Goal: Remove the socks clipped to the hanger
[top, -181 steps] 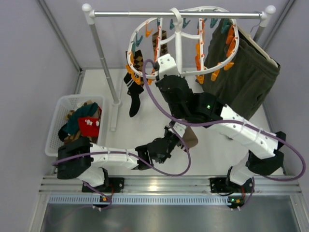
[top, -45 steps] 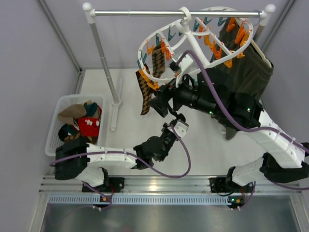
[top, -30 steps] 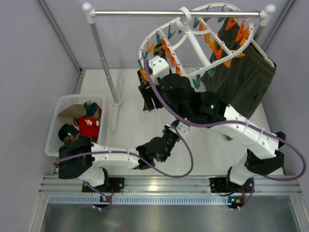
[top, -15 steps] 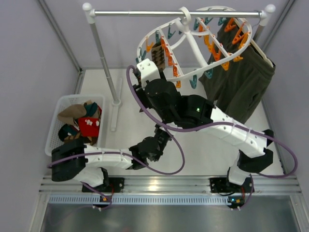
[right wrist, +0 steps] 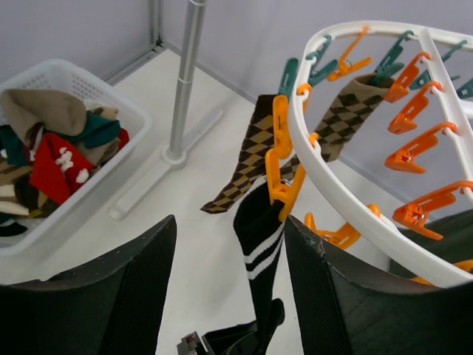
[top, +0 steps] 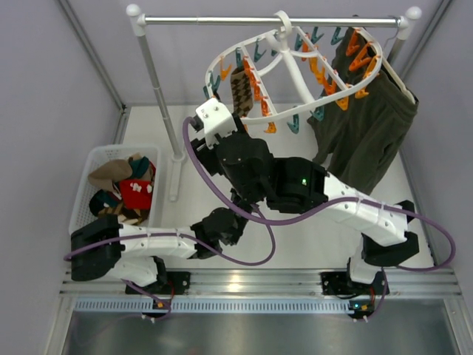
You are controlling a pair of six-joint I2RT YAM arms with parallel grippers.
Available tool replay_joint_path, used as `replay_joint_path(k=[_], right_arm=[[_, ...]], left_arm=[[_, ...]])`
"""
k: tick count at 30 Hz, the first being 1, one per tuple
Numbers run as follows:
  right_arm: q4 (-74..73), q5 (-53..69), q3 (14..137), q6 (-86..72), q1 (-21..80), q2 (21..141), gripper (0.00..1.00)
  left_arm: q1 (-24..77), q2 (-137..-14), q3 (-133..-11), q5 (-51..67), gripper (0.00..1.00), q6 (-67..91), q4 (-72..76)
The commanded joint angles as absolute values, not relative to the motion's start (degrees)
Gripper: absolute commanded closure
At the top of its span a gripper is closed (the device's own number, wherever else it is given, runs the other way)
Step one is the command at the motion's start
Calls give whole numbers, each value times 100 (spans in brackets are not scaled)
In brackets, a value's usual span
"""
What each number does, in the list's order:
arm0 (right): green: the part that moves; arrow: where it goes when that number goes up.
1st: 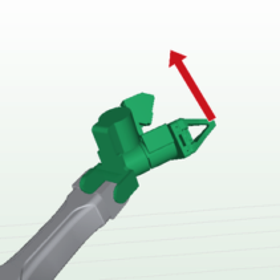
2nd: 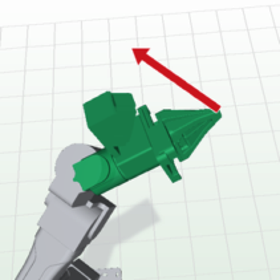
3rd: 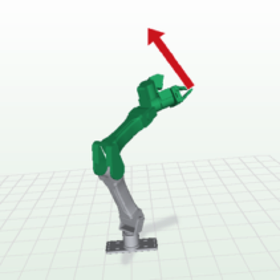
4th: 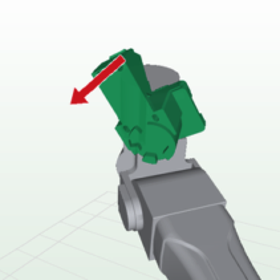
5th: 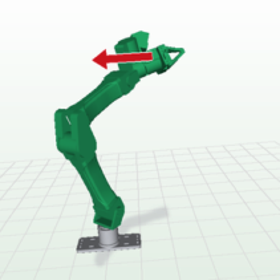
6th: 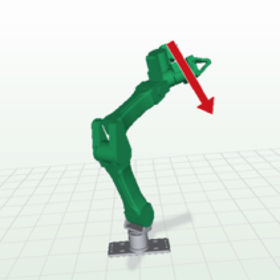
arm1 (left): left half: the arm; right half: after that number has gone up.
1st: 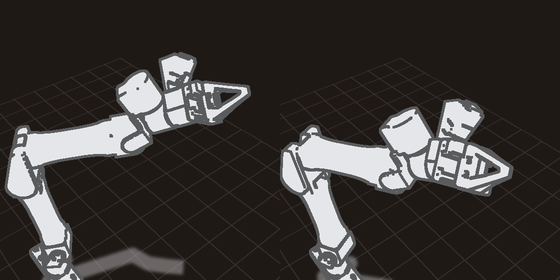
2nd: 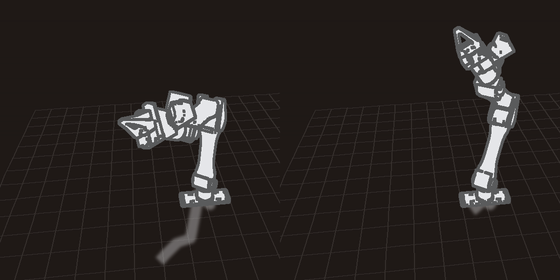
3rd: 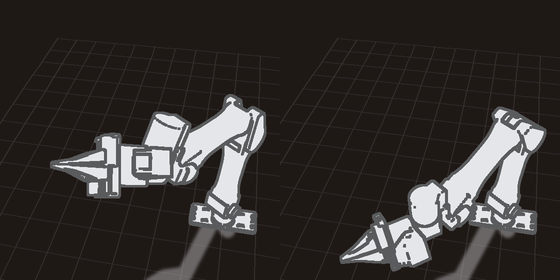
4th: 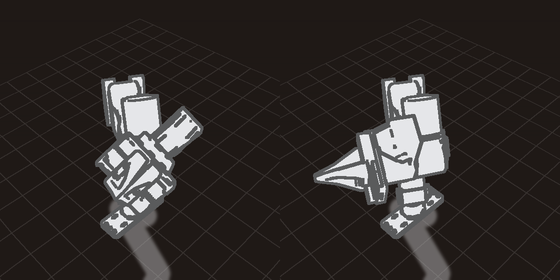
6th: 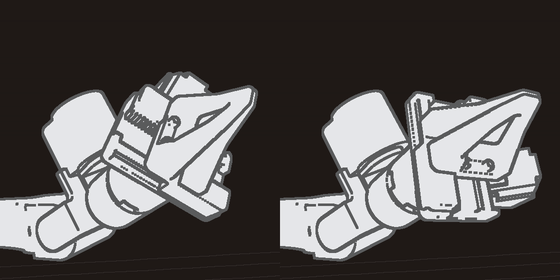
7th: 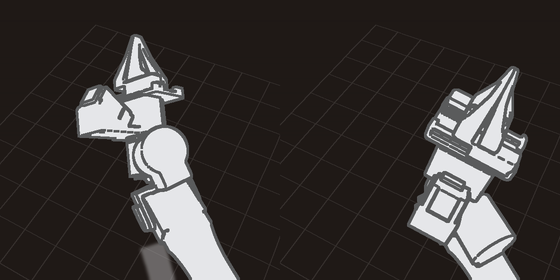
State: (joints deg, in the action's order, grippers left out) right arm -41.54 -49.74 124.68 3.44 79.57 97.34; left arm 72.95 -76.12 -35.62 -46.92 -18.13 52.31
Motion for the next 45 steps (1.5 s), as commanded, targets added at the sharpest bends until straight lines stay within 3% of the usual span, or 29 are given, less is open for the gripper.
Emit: replay_joint_path(k=[1, 8, 25, 45], right_arm=[[-3902, -4615, 12893, 492, 8086, 9896, 43], [-4096, -4465, 13254, 343, 7867, 10222, 47], [-4008, -5976, 13149, 123, 7427, 10600, 51], [-3525, -5792, 12674, -176, 7102, 10538, 45]], left_arm=[[7295, -7339, -3481, -4536, 100, -1793, 5546], [7304, -7199, -3393, -4412, 100, -1749, 5546], [7304, -6961, -3261, -4307, 100, -1635, 5546], [7330, -7049, -3322, -3946, 100, -1573, 5537]])
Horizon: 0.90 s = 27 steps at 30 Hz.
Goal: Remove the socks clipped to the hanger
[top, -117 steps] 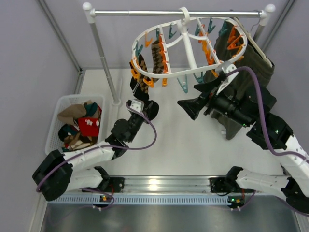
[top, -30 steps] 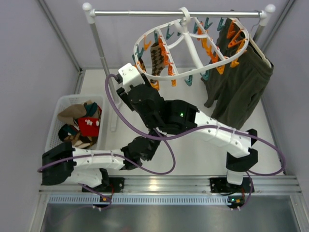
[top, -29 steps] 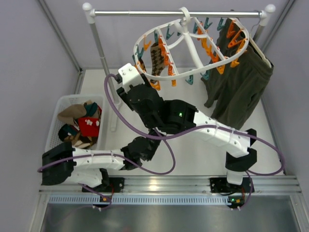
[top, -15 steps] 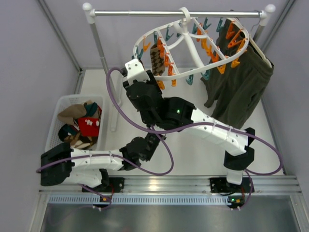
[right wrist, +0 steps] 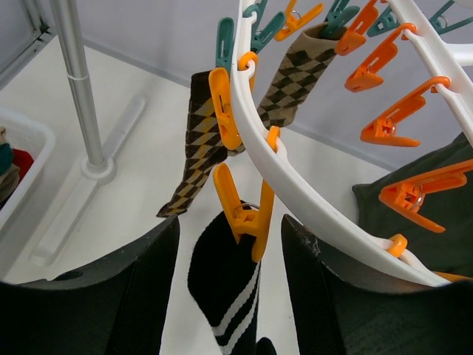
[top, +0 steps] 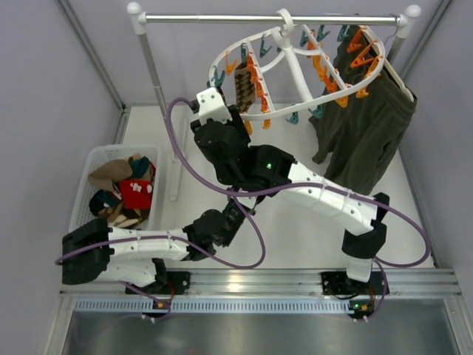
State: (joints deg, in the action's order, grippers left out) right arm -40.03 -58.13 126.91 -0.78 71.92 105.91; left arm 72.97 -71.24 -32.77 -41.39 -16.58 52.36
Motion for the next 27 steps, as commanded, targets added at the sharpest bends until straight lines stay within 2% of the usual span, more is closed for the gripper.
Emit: replay_joint_path(k=[1, 9, 17, 22, 25, 27], right_arm=[[-3437, -5801, 12656, -167, 7102, 10538, 45], [-2523, -6591, 12103, 500, 7049, 10494, 48], [-1978, -6873, 11760, 808, 7031, 10485, 51], [-1539, -6847, 11733, 1072, 6952, 10512, 58], [-1529, -6803, 11856, 1125, 6865, 10608, 69], [-1538, -6680, 11935, 1125, 6838, 10687, 91]], left_arm=[[7339, -7058, -3340, -3946, 100, -1582, 5537], [7392, -7110, -3384, -3929, 100, -1626, 5537], [7427, -7172, -3472, -4025, 100, -1661, 5546], [7479, -7189, -3481, -4078, 100, -1705, 5546], [7488, -7154, -3454, -4227, 100, -1723, 5546], [7488, -7128, -3437, -4350, 100, -1723, 5546]])
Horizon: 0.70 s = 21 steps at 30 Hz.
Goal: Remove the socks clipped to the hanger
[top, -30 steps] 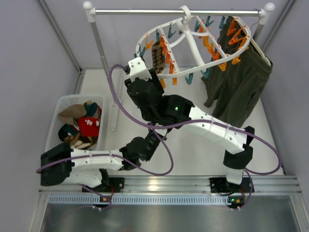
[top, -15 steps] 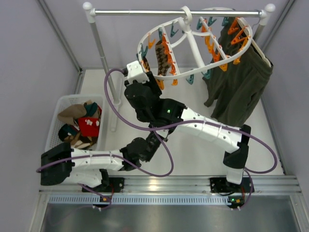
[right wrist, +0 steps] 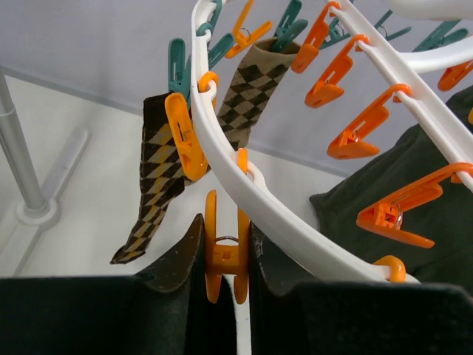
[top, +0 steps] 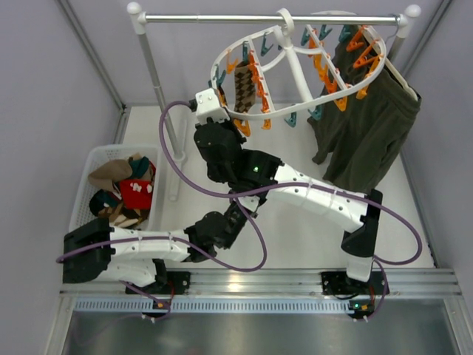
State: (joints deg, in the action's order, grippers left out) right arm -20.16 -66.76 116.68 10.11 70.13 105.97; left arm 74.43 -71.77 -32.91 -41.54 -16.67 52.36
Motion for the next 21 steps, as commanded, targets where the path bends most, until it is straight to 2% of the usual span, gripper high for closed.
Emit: replay_joint_path(k=[1, 8, 11, 14, 15, 18, 19, 21], right_arm=[[-1538, -6593, 12023, 1125, 6820, 10722, 93], [-1881, -5521, 12445, 783, 6803, 10898, 94], [-1925, -5327, 12472, 668, 6803, 10881, 94], [-2004, -4984, 12349, 458, 6803, 10741, 88], [-1995, -4766, 12288, 344, 6803, 10601, 80], [-1916, -4396, 11963, 185, 6803, 10311, 76], [-1829, -4325, 11788, 167, 6803, 10240, 76], [-1758, -4010, 11637, 106, 6803, 10038, 75]], left_arm=[[7488, -7102, -3428, -4525, 100, -1731, 5546], [7103, -6646, -3156, -5263, 100, -1443, 5502], [6787, -6251, -2989, -5422, 100, -873, 4976], [6287, -5925, -2918, -6010, 100, -22, 3993], [6145, -5619, -2927, -6342, 100, 374, 3703], [5539, -4890, -3075, -6696, 100, 1622, 1940], [5346, -4704, -3154, -6662, 100, 1983, 942], [4582, -4387, -3392, -6601, 100, 2906, 30]])
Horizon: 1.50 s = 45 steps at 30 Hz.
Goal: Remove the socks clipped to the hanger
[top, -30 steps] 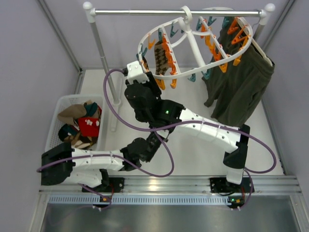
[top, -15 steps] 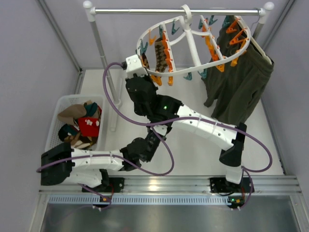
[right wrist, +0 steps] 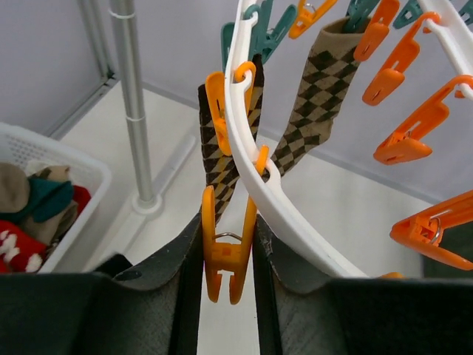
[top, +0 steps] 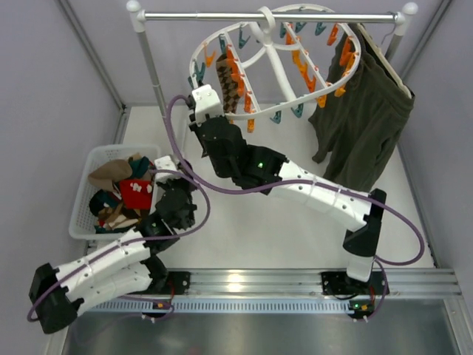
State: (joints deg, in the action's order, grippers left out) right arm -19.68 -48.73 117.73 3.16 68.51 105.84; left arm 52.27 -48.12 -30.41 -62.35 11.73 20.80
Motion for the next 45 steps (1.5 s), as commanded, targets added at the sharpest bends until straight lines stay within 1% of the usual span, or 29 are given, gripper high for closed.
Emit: replay_joint_path(k=[1, 2, 3, 4, 5, 6, 7, 9, 10, 11, 13, 15, 19, 20, 21, 22, 23, 25, 27, 30, 34, 35, 37, 38, 39, 42, 44, 45], right_arm=[[-1758, -3903, 11541, 88, 6794, 9994, 73], [-1784, -3781, 11523, 53, 6785, 9950, 71], [-1819, -3492, 11488, 35, 6785, 9888, 69], [-1837, -3324, 11470, 35, 6750, 9862, 68], [-1889, -2939, 11435, -139, 6733, 9800, 67], [-1933, -2788, 11417, -193, 6715, 9774, 64], [-1986, -2682, 11408, -228, 6654, 9756, 64], [-2056, -2593, 11365, -246, 6627, 9660, 62], [-2039, -2532, 11260, -237, 6610, 9598, 62], [-2048, -2409, 11207, -237, 6601, 9476, 62], [-2039, -2294, 11014, -229, 6583, 9343, 62], [-2013, -2110, 10838, -255, 6574, 9080, 62], [-1759, -1470, 10128, -404, 6426, 8527, 62], [-1732, -1094, 10003, -483, 6381, 8308, 62], [-1679, -916, 9784, -509, 6329, 8201, 63], [-1618, -749, 9687, -527, 6250, 8104, 63], [-1608, -486, 9607, -553, 6223, 7947, 63], [-1608, -300, 9466, -562, 6135, 7832, 63], [-1661, -159, 9378, -545, 6082, 7717, 63], [-1705, -53, 9238, -554, 5960, 7576, 64], [-1775, -53, 9062, -536, 5906, 7401, 61], [-1775, -27, 9027, -545, 5898, 7322, 60], [-1793, -26, 8939, -545, 5897, 7269, 60], [-1802, 148, 8921, -562, 5897, 7216, 58], [-1819, 184, 8886, -580, 5897, 7190, 57], [-1907, 272, 8798, -589, 5897, 7058, 55], [-1925, 307, 8710, -580, 5897, 6944, 54], [-1916, 316, 8606, -589, 5889, 6891, 53]], left_arm=[[4283, -4142, -3471, -6505, 100, 3283, -356], [3706, -4079, -3620, -6417, 100, 3400, -917], [3422, -4017, -3691, -6329, 100, 3462, -1079], [2880, -3991, -3770, -6111, 100, 3550, -1238], [2587, -4016, -3979, -5978, 100, 3594, -1526], [2323, -4051, -4086, -5846, 100, 3612, -1642], [1755, -4200, -4191, -5653, 100, 3630, -1739], [1189, -4367, -4455, -5091, 100, 3691, -1933], [638, -4473, -4517, -4845, 100, 3761, -1960], [363, -4682, -4561, -4338, 100, 3814, -1969], [-277, -4921, -4640, -4053, 100, 3972, -1960], [-517, -5246, -4719, -3850, 100, 3999, -1960], [-685, -5467, -4650, -4051, 100, 4183, -1960], [-686, -5493, -4606, -4095, 98, 4244, -1960], [-694, -5537, -4553, -4218, 88, 4306, -1960], [-694, -5546, -4492, -4254, 44, 4411, -1960], [-694, -5555, -4422, -4263, 24, 4447, -1960], [-703, -5476, -4360, -4176, 2, 4526, -1951], [-712, -5379, -4359, -4026, 2, 4509, -1960], [-703, -5098, -4543, -3412, 2, 4098, -1943], [-703, -4633, -4729, -1753, 2, 3482, -1716], [-694, -4536, -4694, -583, 2, 3333, -1514], [-694, -4553, -4545, 661, 2, 3138, -653], [-686, -4692, -4474, 1590, 2, 3146, -355], [-659, -4772, -4387, 2017, 2, 3190, 388], [-537, -5096, -4167, 2504, 2, 3270, 1209], [-327, -5168, -3991, 2339, 2, 3121, 1563], [-38, -5255, -3947, 2094, 2, 2859, 1704]])
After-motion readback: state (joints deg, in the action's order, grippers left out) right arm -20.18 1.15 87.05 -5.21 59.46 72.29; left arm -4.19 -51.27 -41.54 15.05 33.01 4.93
